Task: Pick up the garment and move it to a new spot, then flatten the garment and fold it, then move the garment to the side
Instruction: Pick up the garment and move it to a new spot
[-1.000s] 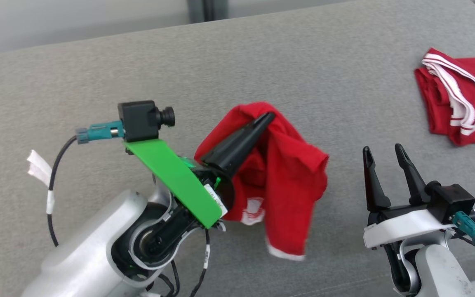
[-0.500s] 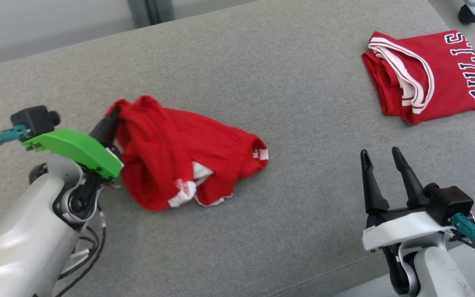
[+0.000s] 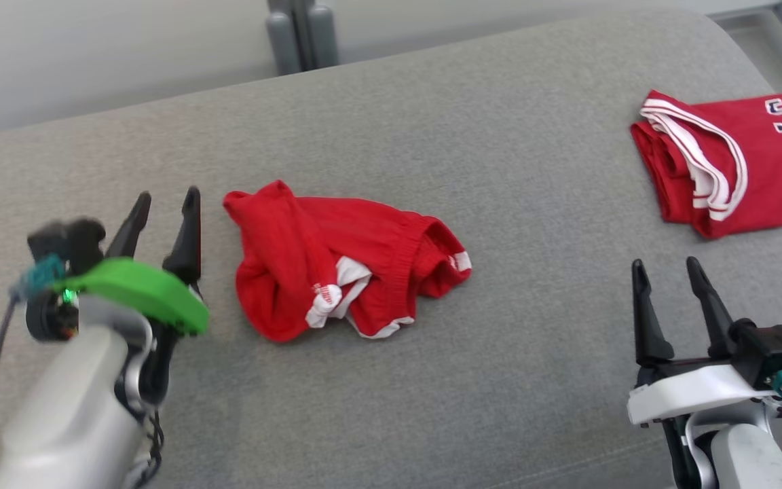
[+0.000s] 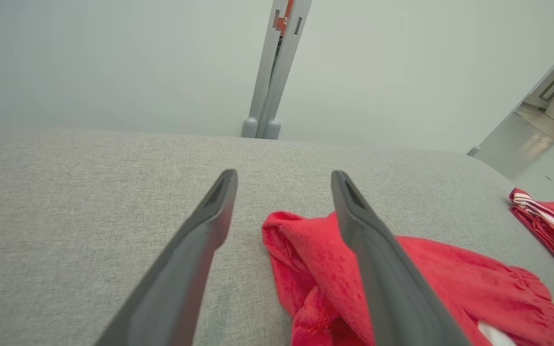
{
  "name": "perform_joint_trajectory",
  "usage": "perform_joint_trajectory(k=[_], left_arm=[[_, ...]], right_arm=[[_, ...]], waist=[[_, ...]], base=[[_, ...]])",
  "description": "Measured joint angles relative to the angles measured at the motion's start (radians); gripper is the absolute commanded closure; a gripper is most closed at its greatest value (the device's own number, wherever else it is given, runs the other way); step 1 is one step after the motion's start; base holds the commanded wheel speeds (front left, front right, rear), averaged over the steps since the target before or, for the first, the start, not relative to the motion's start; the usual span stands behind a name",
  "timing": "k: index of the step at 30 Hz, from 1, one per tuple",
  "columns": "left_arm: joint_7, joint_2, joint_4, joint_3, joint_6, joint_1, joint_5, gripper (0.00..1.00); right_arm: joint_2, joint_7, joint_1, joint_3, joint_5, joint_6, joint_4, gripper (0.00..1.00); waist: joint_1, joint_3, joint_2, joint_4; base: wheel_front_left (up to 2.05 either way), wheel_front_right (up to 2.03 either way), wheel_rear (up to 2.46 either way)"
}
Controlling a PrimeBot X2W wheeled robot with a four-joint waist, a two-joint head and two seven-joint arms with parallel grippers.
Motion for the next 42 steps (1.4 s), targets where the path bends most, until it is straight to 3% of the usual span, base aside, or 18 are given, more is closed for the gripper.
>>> perform_joint_trajectory(k=[5, 11, 16, 20, 23, 27, 42], left_arm=[[0.000, -0.056, -0.201, 0.192, 0.055, 0.270, 0.179, 0.00], [-0.002, -0.156, -0.364, 0.383, 0.063, 0.516, 0.363, 0.00], [-0.002, -0.219, -0.436, 0.506, 0.029, 0.653, 0.537, 0.00], [-0.002, -0.268, -0.466, 0.591, -0.047, 0.738, 0.633, 0.00], [-0.002, -0.298, -0.476, 0.621, -0.110, 0.783, 0.681, 0.00], [-0.002, -0.324, -0.477, 0.626, -0.148, 0.828, 0.721, 0.00], [-0.002, -0.347, -0.493, 0.634, -0.160, 0.849, 0.746, 0.00]], right_arm=[[0.001, 0.000, 0.038, -0.039, -0.042, 0.000, -0.019, 0.00], [0.000, 0.000, 0.097, -0.069, -0.077, 0.000, -0.024, 0.00], [0.000, 0.000, 0.134, -0.074, -0.076, 0.000, -0.022, 0.00], [0.001, 0.000, 0.152, -0.058, -0.063, 0.000, -0.012, 0.00], [0.001, 0.000, 0.158, -0.052, -0.053, 0.000, -0.004, 0.00], [0.001, 0.000, 0.173, -0.049, -0.050, 0.000, 0.021, 0.00], [0.001, 0.000, 0.189, -0.037, -0.028, 0.000, 0.062, 0.00]], waist=[[-0.0001, -0.035, 0.0000, 0.057], [-0.0001, -0.082, 0.0000, 0.132], [0.0000, -0.120, 0.0000, 0.190], [-0.0001, -0.147, 0.0000, 0.222], [0.0000, -0.163, 0.0000, 0.238], [-0.0001, -0.180, -0.0001, 0.246], [-0.0001, -0.185, 0.0000, 0.234]], base=[[0.00, 0.00, 0.00], [0.00, 0.00, 0.00], [0.00, 0.00, 0.00], [0.00, 0.00, 0.00], [0.00, 0.00, 0.00], [0.00, 0.00, 0.00], [0.00, 0.00, 0.00]])
